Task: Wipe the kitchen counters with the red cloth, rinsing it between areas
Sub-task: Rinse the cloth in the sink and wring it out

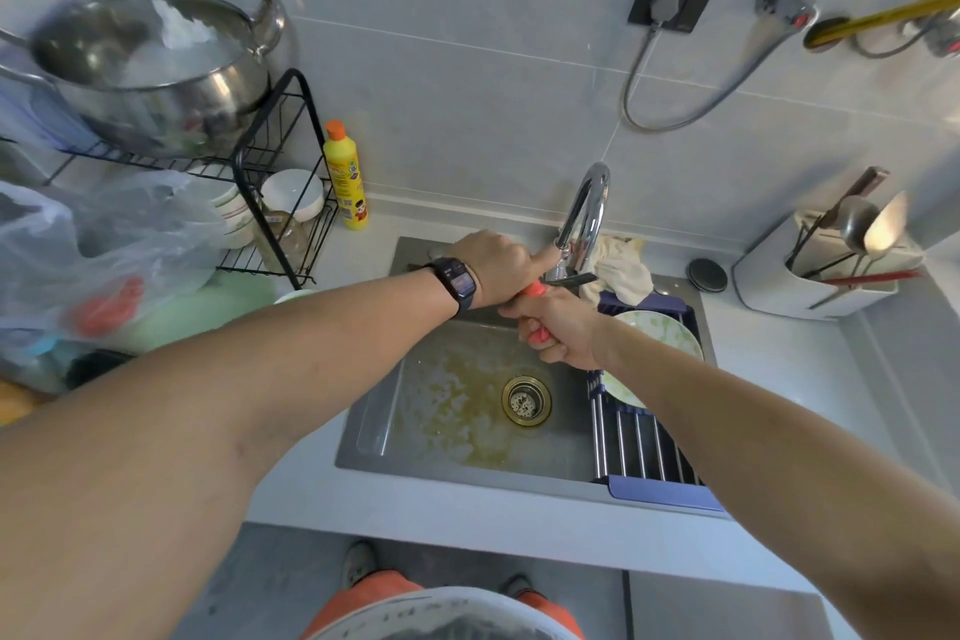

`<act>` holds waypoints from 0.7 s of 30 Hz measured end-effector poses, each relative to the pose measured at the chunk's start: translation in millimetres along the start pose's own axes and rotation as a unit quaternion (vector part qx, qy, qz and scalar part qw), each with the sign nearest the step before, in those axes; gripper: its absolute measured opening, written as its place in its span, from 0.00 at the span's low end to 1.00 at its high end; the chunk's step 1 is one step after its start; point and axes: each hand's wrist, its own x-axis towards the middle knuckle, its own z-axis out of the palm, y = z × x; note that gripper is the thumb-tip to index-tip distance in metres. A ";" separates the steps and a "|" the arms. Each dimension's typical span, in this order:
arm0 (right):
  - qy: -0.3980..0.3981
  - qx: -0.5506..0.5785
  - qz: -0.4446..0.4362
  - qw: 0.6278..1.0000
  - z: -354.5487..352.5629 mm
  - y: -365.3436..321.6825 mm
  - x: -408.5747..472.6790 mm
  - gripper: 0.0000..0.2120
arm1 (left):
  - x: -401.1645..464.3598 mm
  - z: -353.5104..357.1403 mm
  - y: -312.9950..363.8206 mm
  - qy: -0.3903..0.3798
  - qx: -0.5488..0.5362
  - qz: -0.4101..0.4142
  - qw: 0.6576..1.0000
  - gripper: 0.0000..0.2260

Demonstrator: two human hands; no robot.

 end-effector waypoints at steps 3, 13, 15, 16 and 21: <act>0.080 -0.151 -0.053 0.984 3.8 11.9 -0.1 0.14 | -6.4 5.5 -0.2 -0.088 -0.113 -0.059 0.988 0.13; 0.229 -0.120 -0.296 0.919 -31.1 29.1 -30.0 0.13 | -24.9 0.4 11.2 -0.099 -0.640 -0.245 0.722 0.22; 0.257 -0.107 -0.328 0.903 -36.6 31.4 -42.7 0.12 | -24.6 -3.6 23.2 -0.071 -0.703 -0.263 0.657 0.19; 0.271 -0.101 -0.342 0.894 -39.3 31.9 -48.9 0.12 | -23.7 -9.6 29.2 -0.055 -0.722 -0.270 0.635 0.17; 0.327 -0.091 -0.379 0.861 -50.3 31.5 -78.8 0.10 | -20.5 -39.3 53.7 -0.022 -0.791 -0.306 0.529 0.18</act>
